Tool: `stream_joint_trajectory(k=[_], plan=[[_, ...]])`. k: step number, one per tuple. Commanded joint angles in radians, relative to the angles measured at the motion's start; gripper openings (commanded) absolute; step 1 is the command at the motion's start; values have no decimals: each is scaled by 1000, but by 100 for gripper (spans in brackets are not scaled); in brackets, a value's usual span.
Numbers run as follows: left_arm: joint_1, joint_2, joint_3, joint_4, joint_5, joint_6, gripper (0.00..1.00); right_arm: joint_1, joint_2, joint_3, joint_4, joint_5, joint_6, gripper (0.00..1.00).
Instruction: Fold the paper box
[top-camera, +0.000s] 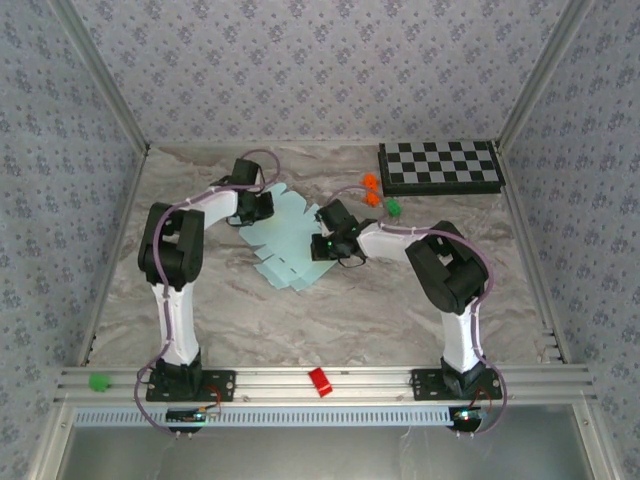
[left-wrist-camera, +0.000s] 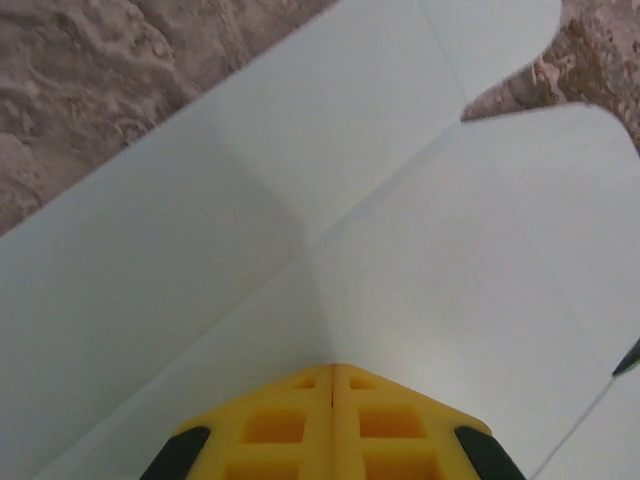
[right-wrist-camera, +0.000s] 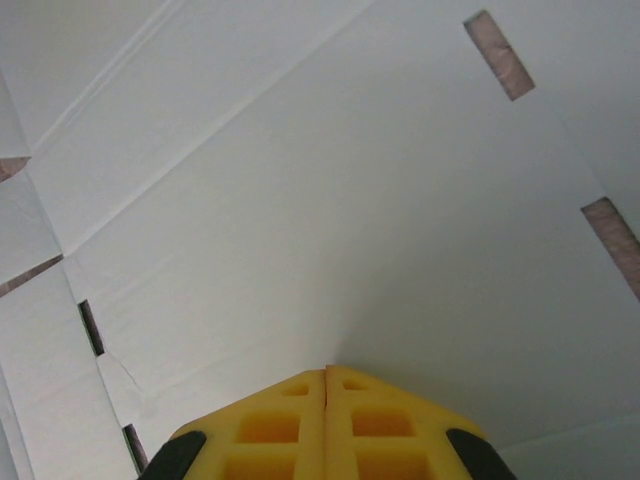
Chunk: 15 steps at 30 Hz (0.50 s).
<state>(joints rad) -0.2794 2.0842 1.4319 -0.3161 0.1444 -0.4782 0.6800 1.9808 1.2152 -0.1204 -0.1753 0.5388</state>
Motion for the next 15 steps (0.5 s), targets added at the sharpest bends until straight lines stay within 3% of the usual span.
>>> stream_joint_trajectory(k=[1,11,15], plan=[[-19,-37,-61,-73,-10,17,0,-15,31,12,-87,63,-4,3],[-150,-236,-289,-129,-178,-67,0,-52,66,76,-186,125,-70,5],[-203,-288,-380,-99,-174,-131,1,-68,107,138,-214,125,-112,6]])
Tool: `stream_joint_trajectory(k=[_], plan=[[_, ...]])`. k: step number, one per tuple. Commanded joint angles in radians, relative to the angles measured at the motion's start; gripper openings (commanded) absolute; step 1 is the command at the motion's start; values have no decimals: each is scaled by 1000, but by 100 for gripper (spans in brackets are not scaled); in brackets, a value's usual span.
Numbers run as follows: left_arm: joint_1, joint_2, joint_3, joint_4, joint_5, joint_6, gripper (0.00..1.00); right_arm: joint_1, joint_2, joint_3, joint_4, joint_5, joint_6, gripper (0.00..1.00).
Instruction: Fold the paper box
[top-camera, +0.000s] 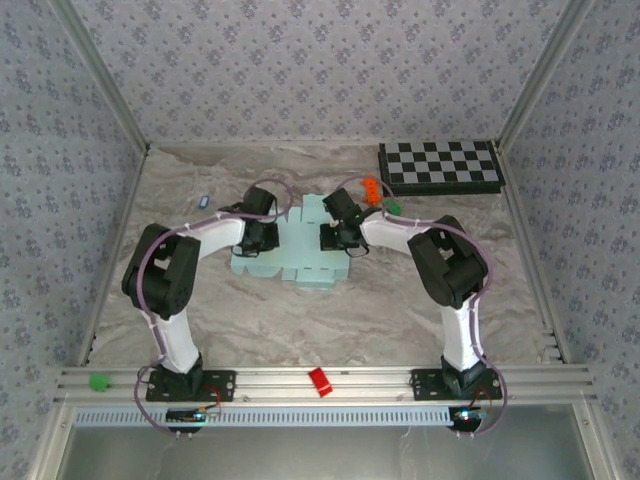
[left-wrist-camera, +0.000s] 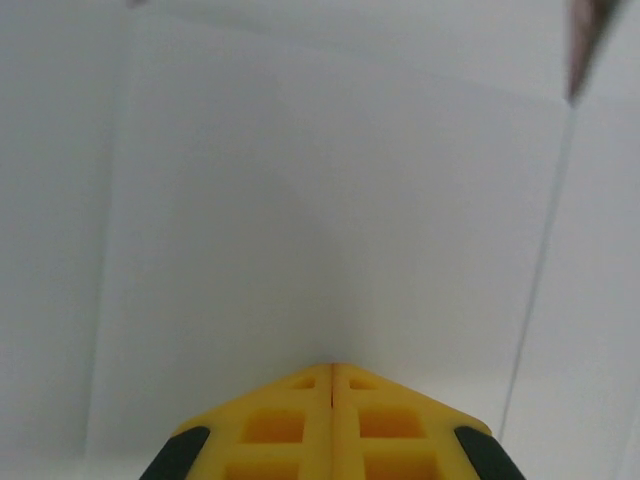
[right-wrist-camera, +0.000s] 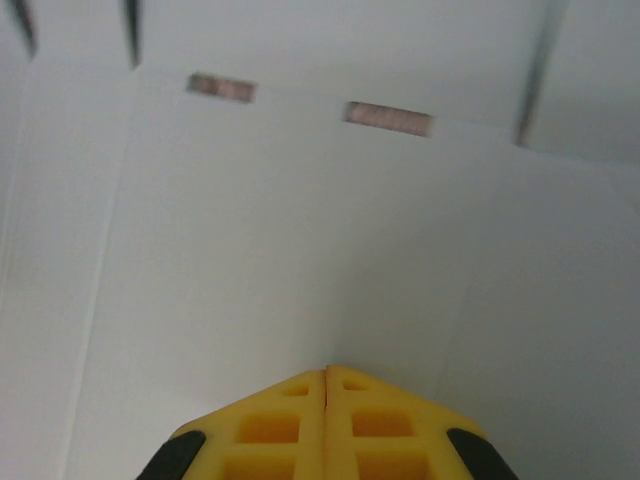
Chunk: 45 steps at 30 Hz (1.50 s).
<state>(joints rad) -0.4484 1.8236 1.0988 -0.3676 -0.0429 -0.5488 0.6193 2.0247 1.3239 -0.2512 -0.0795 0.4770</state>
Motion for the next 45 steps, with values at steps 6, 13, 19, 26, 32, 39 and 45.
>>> stream_joint_trajectory(k=[6,13,19,26,32,39,45], plan=[[-117,-98,-117,-30,36,-100,0,-19,120,122,-118,19,-99,7],[-110,-180,-78,-65,23,-13,7,-20,27,125,-114,0,-87,8],[-35,-140,-11,-52,48,125,3,-20,-102,-14,-49,-2,-17,8],[16,-25,48,-24,71,230,0,-9,-123,-163,27,-26,63,4],[12,9,29,-30,87,222,0,-3,-75,-158,49,-18,71,0],[-53,-20,-36,-85,43,139,0,-4,-14,-57,-12,17,36,0],[-136,-72,-134,-44,56,3,0,-18,34,27,-70,29,-17,0]])
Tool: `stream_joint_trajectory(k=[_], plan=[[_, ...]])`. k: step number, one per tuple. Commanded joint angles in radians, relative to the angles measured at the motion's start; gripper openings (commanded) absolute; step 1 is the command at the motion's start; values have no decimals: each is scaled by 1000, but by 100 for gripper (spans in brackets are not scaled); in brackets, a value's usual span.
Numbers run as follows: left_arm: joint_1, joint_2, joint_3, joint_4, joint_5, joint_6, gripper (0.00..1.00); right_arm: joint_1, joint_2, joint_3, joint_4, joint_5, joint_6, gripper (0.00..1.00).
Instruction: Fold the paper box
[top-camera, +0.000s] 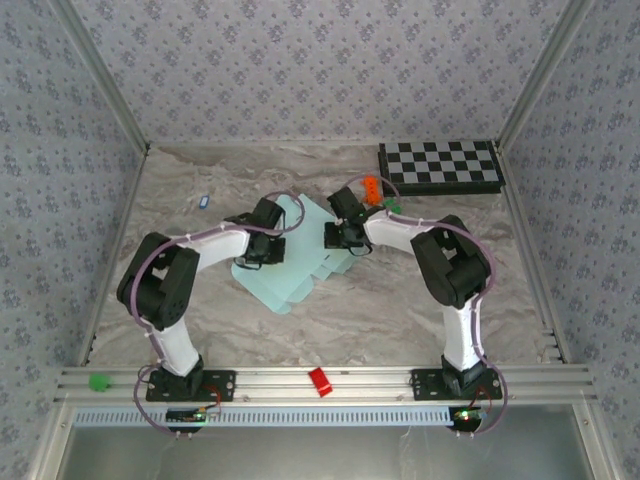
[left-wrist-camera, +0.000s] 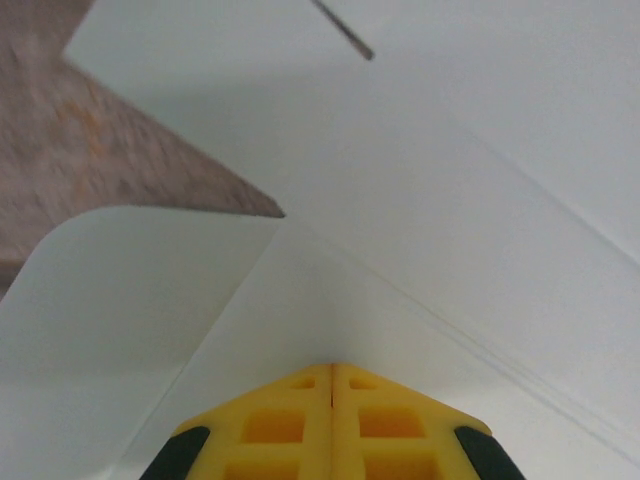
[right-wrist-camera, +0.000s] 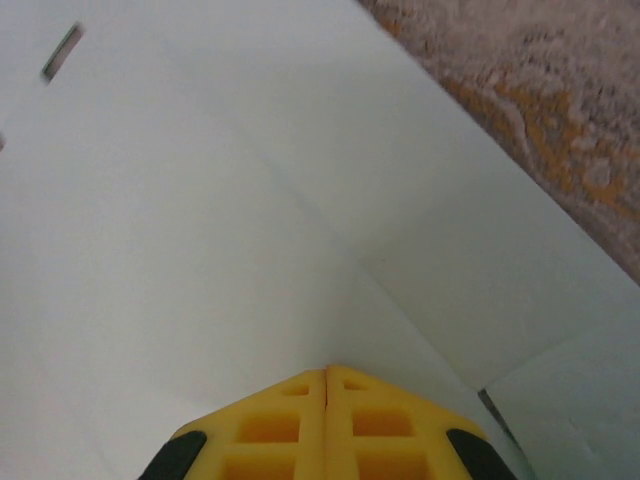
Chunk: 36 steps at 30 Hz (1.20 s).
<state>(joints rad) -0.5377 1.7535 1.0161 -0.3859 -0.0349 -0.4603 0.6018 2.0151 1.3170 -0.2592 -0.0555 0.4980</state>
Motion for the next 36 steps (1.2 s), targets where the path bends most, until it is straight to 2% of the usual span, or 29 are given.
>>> stream_joint_trajectory(k=[1,9,17,21,25,29,36], plan=[[-63,-7,-61,-13,51,-105,0,-2,50,48,-67,3,-46,0],[-155,20,-34,35,55,-212,0,-12,100,122,-102,-12,-87,2],[-164,-68,28,39,57,-202,0,-33,48,165,-119,-60,-152,3],[-124,-100,92,5,35,-151,5,-36,2,139,-87,-85,-127,3],[-45,-69,184,-29,35,-95,9,-29,-18,90,-34,-111,-75,4],[7,-3,282,-46,3,-21,22,-18,-14,59,2,-129,-39,3],[70,131,431,-80,-20,63,30,-13,15,39,24,-139,-9,2]])
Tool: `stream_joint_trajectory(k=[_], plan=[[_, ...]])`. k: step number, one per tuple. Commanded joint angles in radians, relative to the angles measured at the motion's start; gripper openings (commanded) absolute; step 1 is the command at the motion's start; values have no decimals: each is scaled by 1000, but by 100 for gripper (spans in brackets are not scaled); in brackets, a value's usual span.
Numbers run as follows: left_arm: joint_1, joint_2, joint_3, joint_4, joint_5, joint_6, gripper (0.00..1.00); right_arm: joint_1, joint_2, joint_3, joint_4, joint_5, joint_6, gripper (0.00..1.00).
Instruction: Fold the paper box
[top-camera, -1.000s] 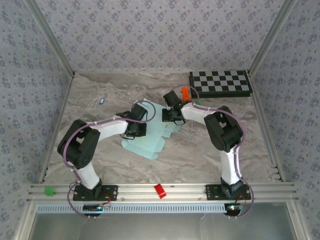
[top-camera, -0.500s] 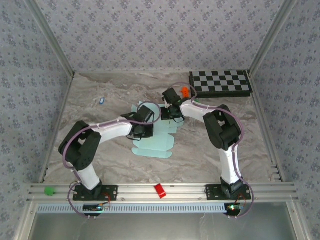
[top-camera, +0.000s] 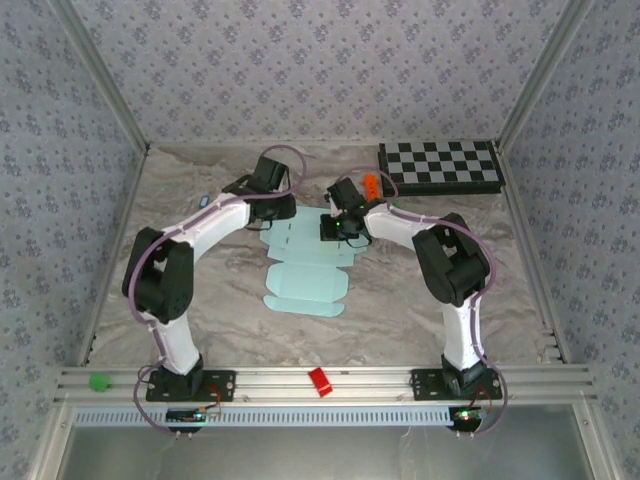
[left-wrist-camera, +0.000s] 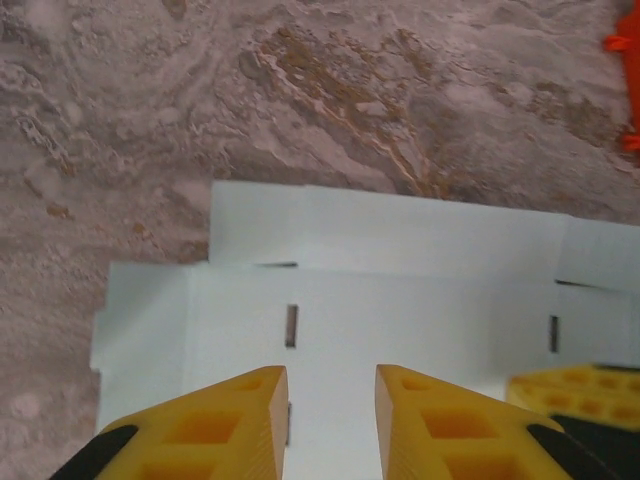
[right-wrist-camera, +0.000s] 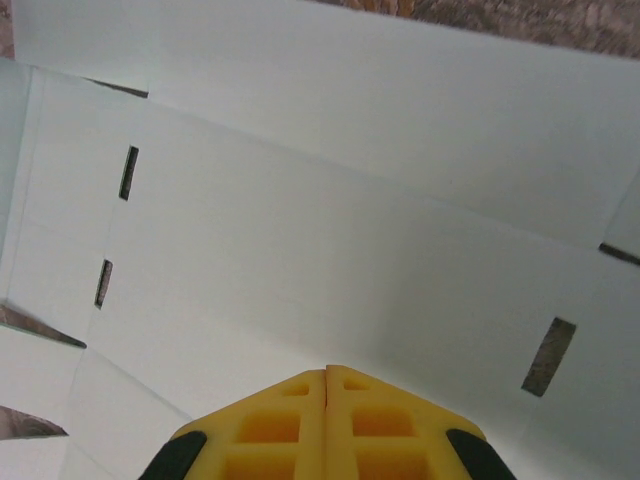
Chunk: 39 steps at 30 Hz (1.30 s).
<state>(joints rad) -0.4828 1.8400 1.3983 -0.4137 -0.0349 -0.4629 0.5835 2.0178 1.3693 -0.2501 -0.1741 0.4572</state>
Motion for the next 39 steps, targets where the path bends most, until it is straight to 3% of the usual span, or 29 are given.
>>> stream_joint_trajectory(k=[1,14,30,39], plan=[[23,65,68,-55,-15,72,31,5,17,-17,19,-23,34,2],[60,282,303,-152,-52,125,41,6,54,-34,25,-22,42,1],[59,381,391,-231,-67,148,46,6,56,-40,25,-23,40,1],[60,385,406,-234,20,171,40,5,61,-41,25,-25,41,1]])
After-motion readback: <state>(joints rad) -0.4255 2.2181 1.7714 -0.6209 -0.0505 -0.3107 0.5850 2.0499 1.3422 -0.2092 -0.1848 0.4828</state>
